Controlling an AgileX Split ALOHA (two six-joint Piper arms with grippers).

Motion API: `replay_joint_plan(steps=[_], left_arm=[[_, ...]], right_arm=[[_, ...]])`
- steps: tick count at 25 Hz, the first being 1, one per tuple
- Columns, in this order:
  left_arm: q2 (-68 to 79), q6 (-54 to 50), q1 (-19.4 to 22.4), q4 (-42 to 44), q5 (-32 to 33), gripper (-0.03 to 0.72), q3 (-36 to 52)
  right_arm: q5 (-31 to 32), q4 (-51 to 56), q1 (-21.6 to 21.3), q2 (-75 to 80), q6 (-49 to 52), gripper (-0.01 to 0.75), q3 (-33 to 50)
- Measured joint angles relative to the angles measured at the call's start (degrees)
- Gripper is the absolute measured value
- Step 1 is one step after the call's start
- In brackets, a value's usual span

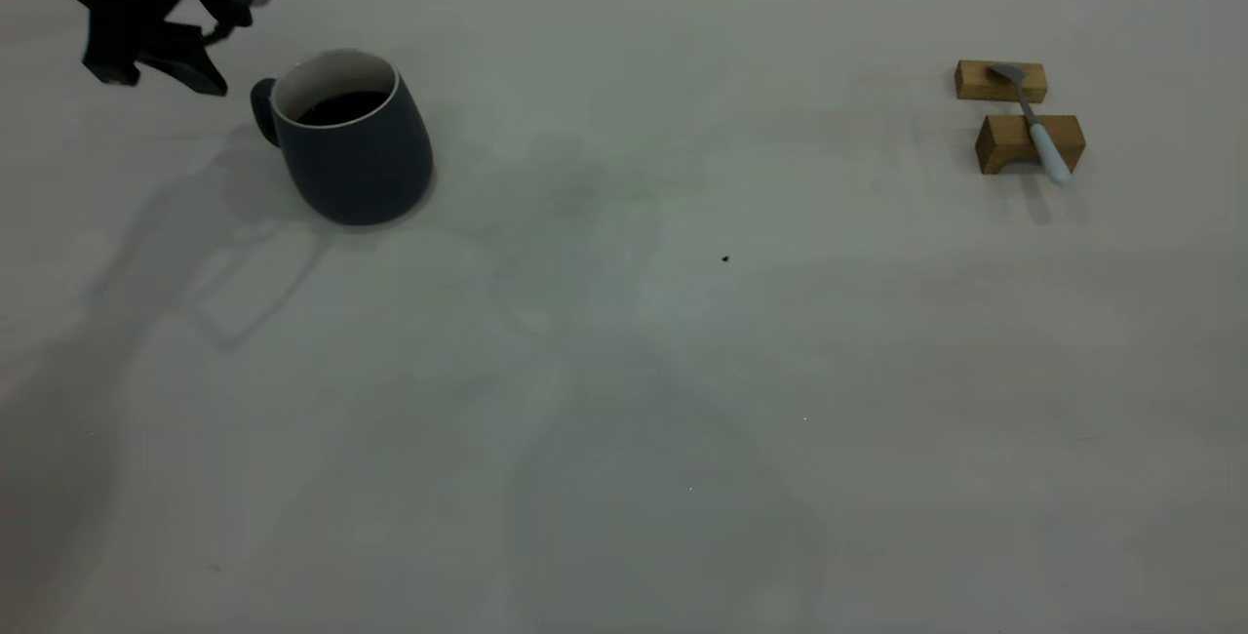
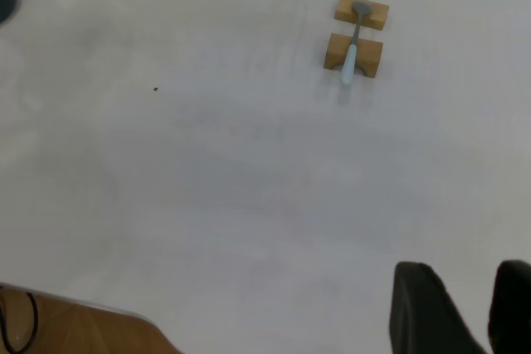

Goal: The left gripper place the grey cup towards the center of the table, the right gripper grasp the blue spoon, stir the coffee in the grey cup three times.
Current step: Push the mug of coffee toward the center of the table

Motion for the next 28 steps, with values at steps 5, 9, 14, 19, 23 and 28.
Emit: replay_joint_plan(steps=[5, 9, 14, 19, 23, 28], left_arm=[[3.3, 1.7, -0.9, 0.0, -2.1, 0.594, 0.0], [4.5, 3.3, -1.9, 0.0, -4.7, 0.594, 0.0], [4.9, 3.9, -2.5, 0.0, -6.4, 0.592, 0.0], [4.9, 4.0, -2.6, 0.1, -6.0, 0.525, 0.0], [4.9, 4.0, -2.6, 0.1, -5.8, 0.388, 0.0], [4.9, 3.1, -2.7, -0.1, -5.4, 0.212, -0.2]], right_arm=[[0.0, 0.0, 0.0, 0.0, 0.0, 0.240, 0.0], [0.0, 0.0, 0.0, 0.0, 0.0, 0.240, 0.0], [0.0, 0.0, 0.0, 0.0, 0.0, 0.240, 0.0], [0.0, 0.0, 0.0, 0.0, 0.0, 0.240, 0.0], [0.0, 0.0, 0.0, 0.0, 0.0, 0.240, 0.0], [0.0, 0.0, 0.0, 0.0, 0.0, 0.240, 0.0]])
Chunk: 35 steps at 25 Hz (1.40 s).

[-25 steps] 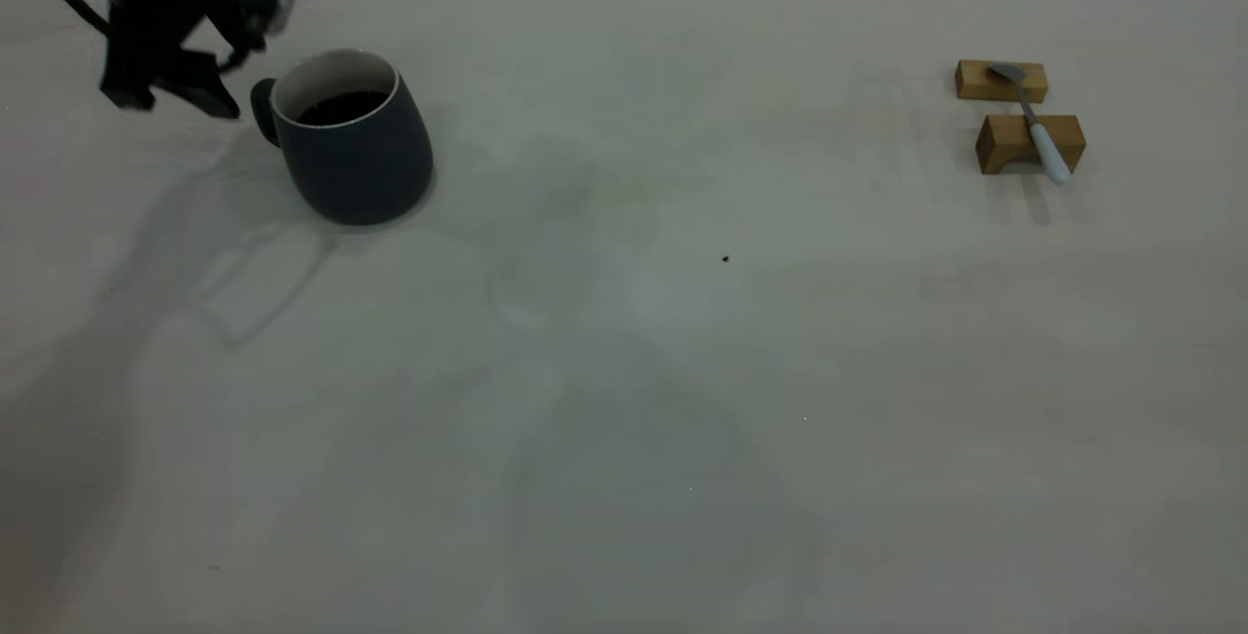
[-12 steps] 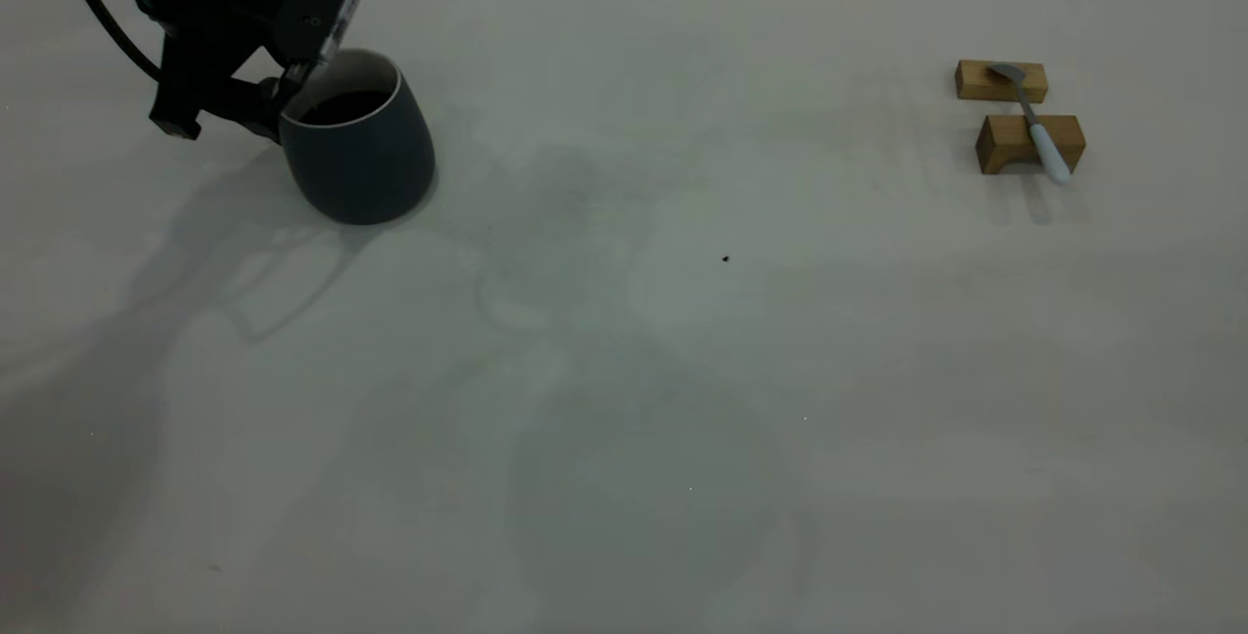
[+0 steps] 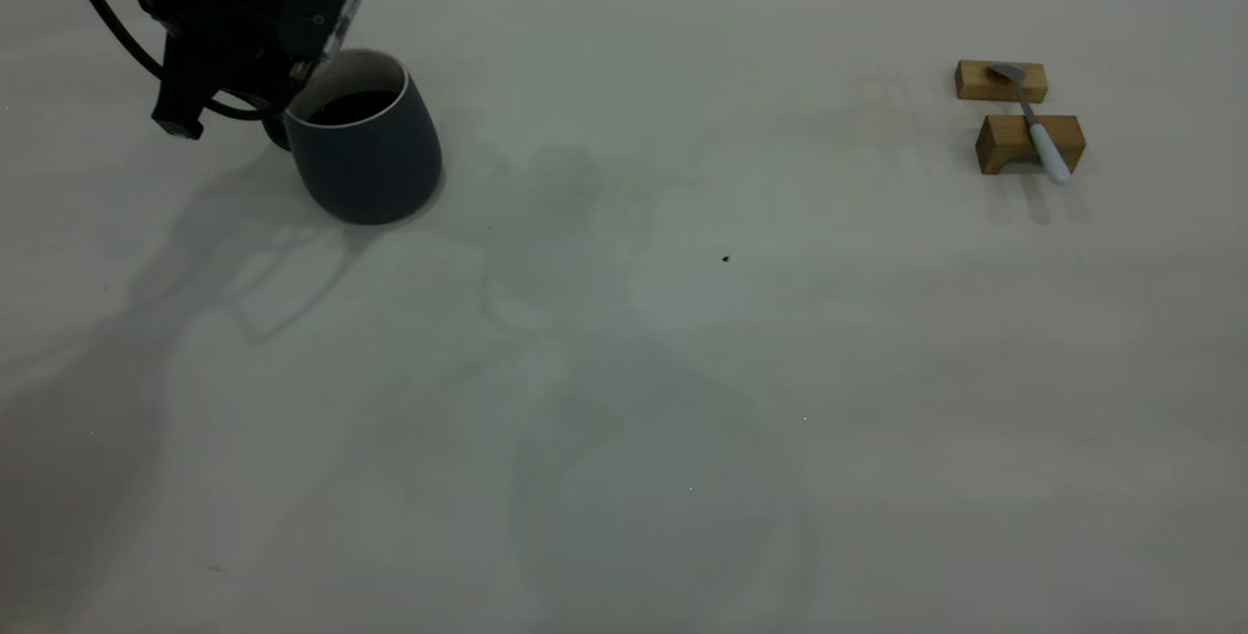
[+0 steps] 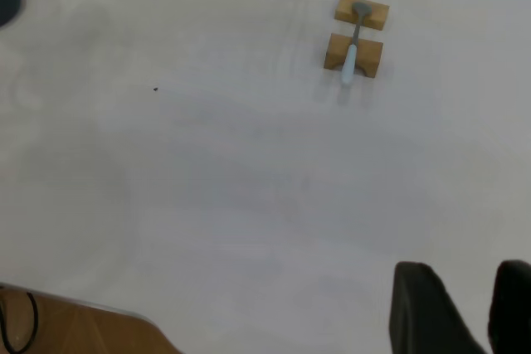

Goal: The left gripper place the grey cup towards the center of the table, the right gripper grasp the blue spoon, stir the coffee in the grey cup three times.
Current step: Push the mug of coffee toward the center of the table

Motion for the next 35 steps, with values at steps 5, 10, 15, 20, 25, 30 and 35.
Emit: replay_joint_plan(steps=[5, 10, 15, 20, 25, 30, 35], left_arm=[[0.0, -4.4, -0.9, 0.2, 2.4, 0.212, -0.2], [0.0, -12.3, -4.0, 0.6, 3.8, 0.212, -0.3], [0.0, -18.9, -8.5, 0.7, 4.5, 0.212, -0.3], [0.0, -22.1, -13.3, 0.8, 4.9, 0.212, -0.3], [0.0, -25.6, -16.9, 0.8, 3.8, 0.212, -0.3], [1.3, -27.5, -19.1, 0.9, 3.4, 0.212, -2.0], [2.5, -29.3, -21.9, 0.9, 3.4, 0.212, -4.5]], right_arm=[[0.0, 0.0, 0.0, 0.0, 0.0, 0.240, 0.0], [0.0, 0.0, 0.0, 0.0, 0.0, 0.240, 0.0], [0.0, 0.0, 0.0, 0.0, 0.0, 0.240, 0.0], [0.0, 0.0, 0.0, 0.0, 0.0, 0.240, 0.0], [0.0, 0.0, 0.0, 0.0, 0.0, 0.240, 0.0], [0.0, 0.0, 0.0, 0.0, 0.0, 0.240, 0.0], [0.0, 0.0, 0.0, 0.0, 0.1, 0.240, 0.0]])
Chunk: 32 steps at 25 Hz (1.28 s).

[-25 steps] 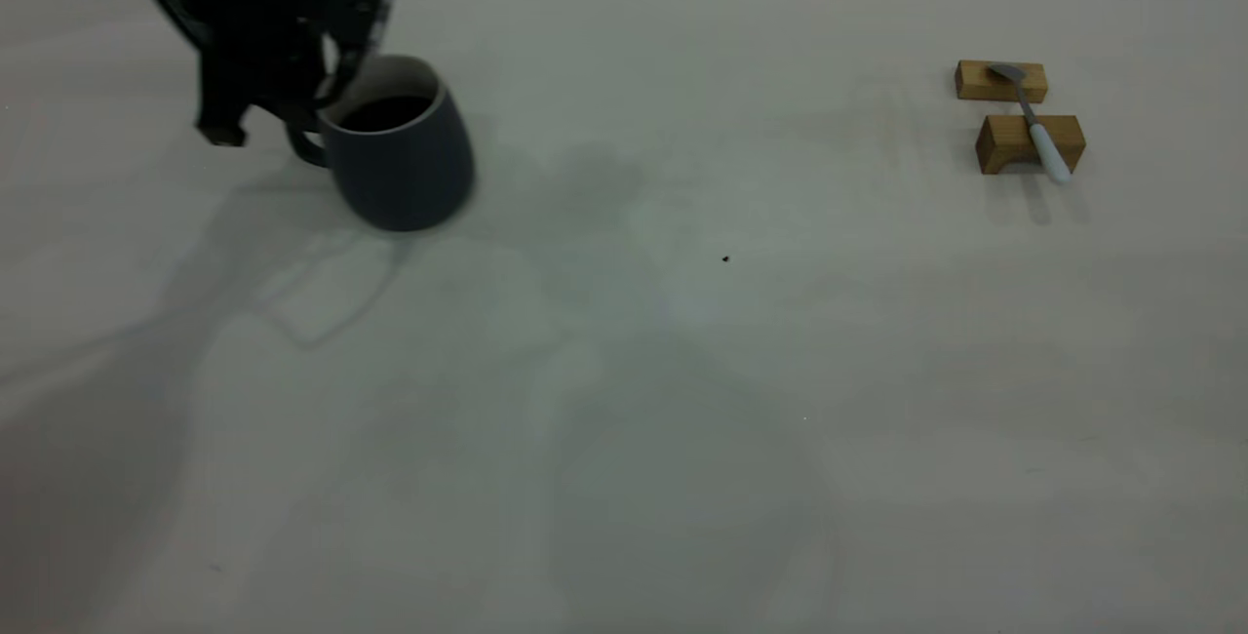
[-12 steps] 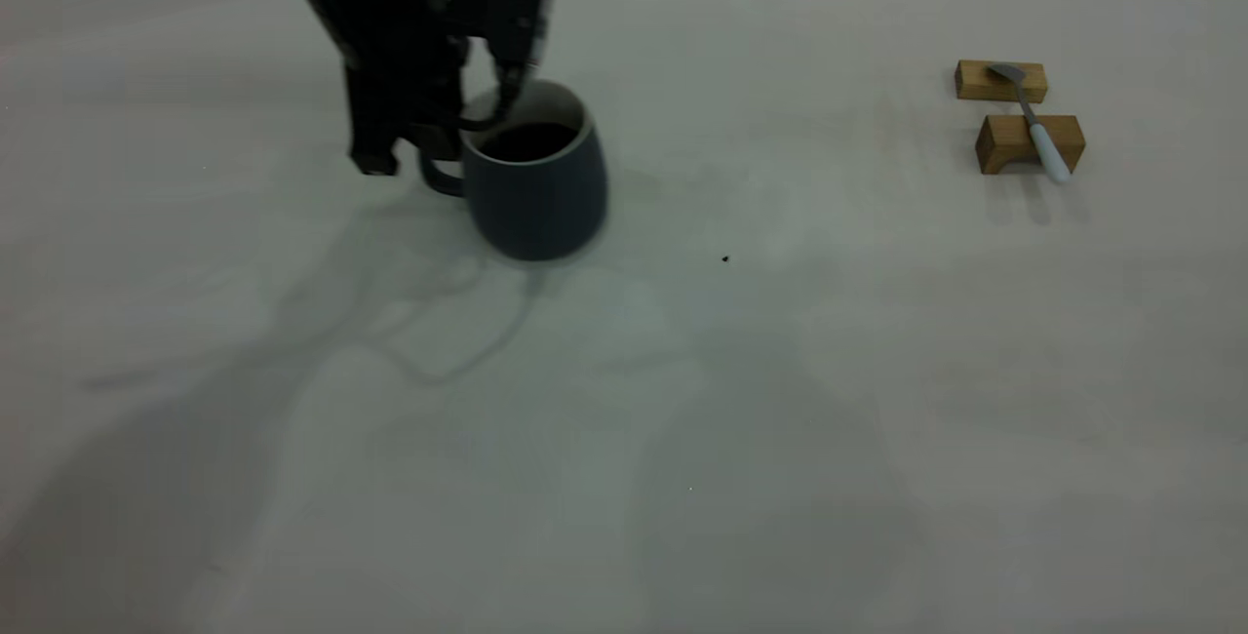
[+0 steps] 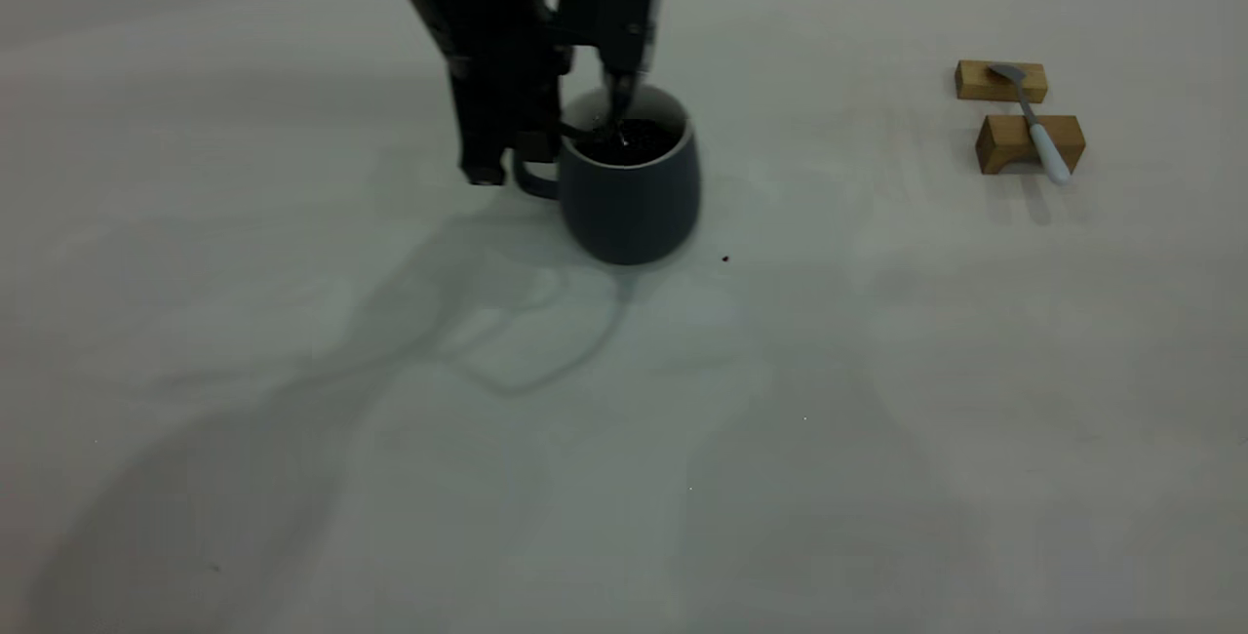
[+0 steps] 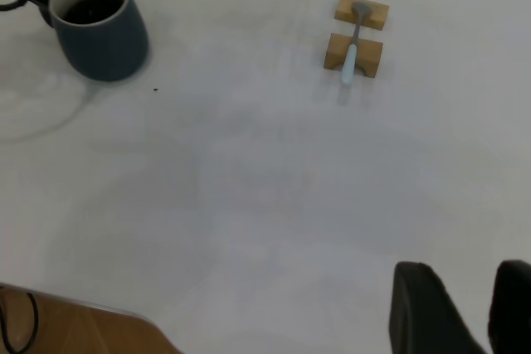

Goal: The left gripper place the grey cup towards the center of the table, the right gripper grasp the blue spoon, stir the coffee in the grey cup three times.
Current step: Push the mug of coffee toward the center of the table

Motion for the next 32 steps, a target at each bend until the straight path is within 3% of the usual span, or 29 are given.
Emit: replay_joint_plan(steps=[20, 22, 28, 32], left_arm=[[0.8, -3.5, -1.6, -0.1, 0.0, 0.220, -1.5], [1.0, -3.5, -1.6, -0.2, -0.3, 0.275, -1.5], [1.3, -3.5, -1.6, -0.2, -0.6, 0.581, -1.5], [-0.6, -3.7, -1.6, -0.2, 1.4, 0.663, -1.5]], right_arm=[[0.0, 0.0, 0.0, 0.0, 0.0, 0.240, 0.0], [0.0, 0.0, 0.0, 0.0, 0.0, 0.240, 0.0], [0.0, 0.0, 0.0, 0.0, 0.0, 0.240, 0.0], [0.0, 0.0, 0.0, 0.0, 0.0, 0.240, 0.0]])
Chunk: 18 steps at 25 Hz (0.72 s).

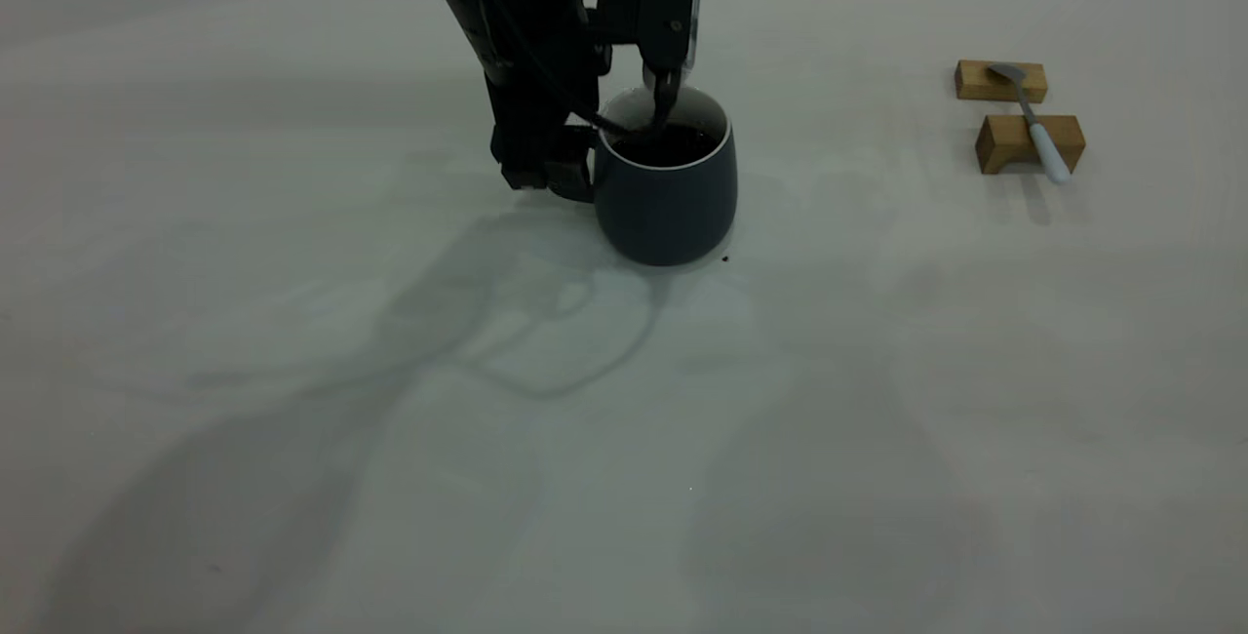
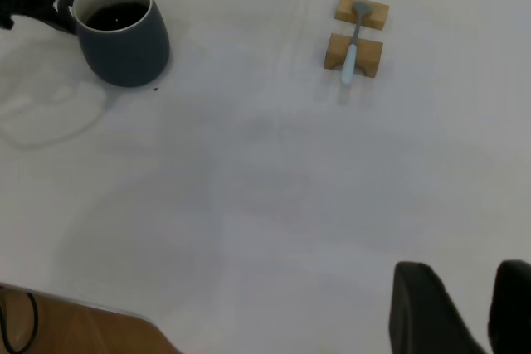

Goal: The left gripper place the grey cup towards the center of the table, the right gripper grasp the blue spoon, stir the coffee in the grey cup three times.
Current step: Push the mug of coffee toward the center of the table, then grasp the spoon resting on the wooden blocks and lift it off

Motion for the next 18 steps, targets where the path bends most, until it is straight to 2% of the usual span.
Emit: replay_joint_plan(steps=[3, 6, 15, 18], left_arm=[[-3.7, -2.5, 0.0, 0.0, 2.8, 0.663, 0.0], [-8.6, -9.7, 0.5, 0.0, 7.0, 0.636, 0.0], [-27.7, -36.6, 3.2, 4.8, 24.3, 0.459, 0.0], [-32.7, -44.7, 3.3, 7.3, 32.3, 0.413, 0.0]], right_arm=[[0.0, 0.0, 0.0, 0.0, 0.0, 0.240, 0.0], [0.0, 0.0, 0.0, 0.0, 0.0, 0.240, 0.0], [0.0, 0.0, 0.0, 0.0, 0.0, 0.240, 0.0], [0.0, 0.0, 0.0, 0.0, 0.0, 0.240, 0.0]])
